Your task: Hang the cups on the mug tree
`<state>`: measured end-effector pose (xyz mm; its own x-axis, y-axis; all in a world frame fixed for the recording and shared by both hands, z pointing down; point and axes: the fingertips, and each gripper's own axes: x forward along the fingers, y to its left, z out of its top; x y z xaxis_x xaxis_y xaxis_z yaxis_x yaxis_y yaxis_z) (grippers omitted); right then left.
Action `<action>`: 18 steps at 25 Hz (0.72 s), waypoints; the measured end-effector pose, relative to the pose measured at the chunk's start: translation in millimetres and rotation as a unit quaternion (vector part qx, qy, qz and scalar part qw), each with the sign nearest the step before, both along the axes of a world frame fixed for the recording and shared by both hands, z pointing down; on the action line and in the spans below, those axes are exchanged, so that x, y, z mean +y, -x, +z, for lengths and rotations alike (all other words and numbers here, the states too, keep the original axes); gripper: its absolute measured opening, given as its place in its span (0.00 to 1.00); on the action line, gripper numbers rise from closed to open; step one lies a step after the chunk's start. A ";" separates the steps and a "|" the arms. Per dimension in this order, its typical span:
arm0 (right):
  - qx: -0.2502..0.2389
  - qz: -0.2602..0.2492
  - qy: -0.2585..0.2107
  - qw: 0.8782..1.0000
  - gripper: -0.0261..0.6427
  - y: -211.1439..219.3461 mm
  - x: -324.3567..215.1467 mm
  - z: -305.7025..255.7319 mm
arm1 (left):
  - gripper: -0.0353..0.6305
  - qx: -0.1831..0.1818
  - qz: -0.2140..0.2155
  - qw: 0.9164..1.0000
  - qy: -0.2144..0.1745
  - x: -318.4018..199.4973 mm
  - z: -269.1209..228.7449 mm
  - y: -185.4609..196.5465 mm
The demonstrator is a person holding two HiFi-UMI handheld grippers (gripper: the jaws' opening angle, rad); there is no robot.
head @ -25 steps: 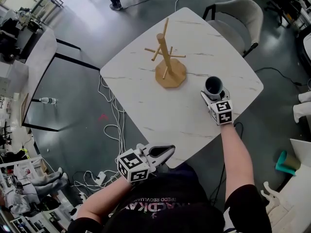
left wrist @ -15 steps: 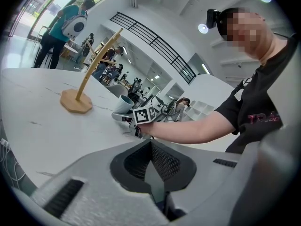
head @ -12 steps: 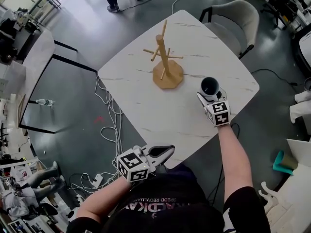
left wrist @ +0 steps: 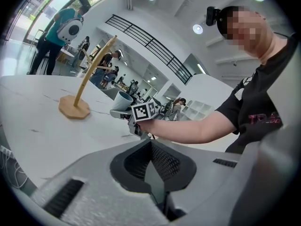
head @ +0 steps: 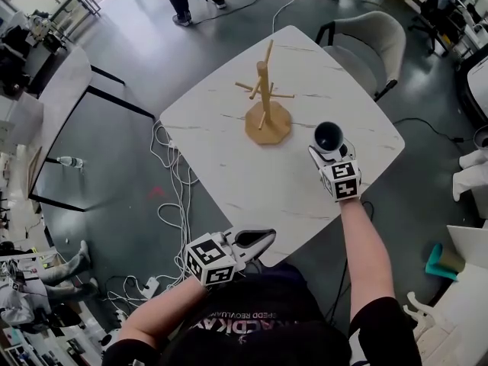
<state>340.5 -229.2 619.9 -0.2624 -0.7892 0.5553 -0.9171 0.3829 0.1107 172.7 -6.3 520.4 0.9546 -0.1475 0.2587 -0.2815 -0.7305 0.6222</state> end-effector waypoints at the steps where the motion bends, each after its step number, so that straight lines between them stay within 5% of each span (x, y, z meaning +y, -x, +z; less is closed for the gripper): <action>1: 0.001 0.000 -0.002 1.000 0.52 1.8 -0.9 -3.7 | 0.05 0.000 0.001 1.000 -0.002 -0.5 -1.9 1.7; 18: 0.061 0.032 -0.010 0.998 0.52 20.3 -7.1 -50.9 | 0.05 0.022 0.031 0.999 -0.033 -4.6 -22.1 30.4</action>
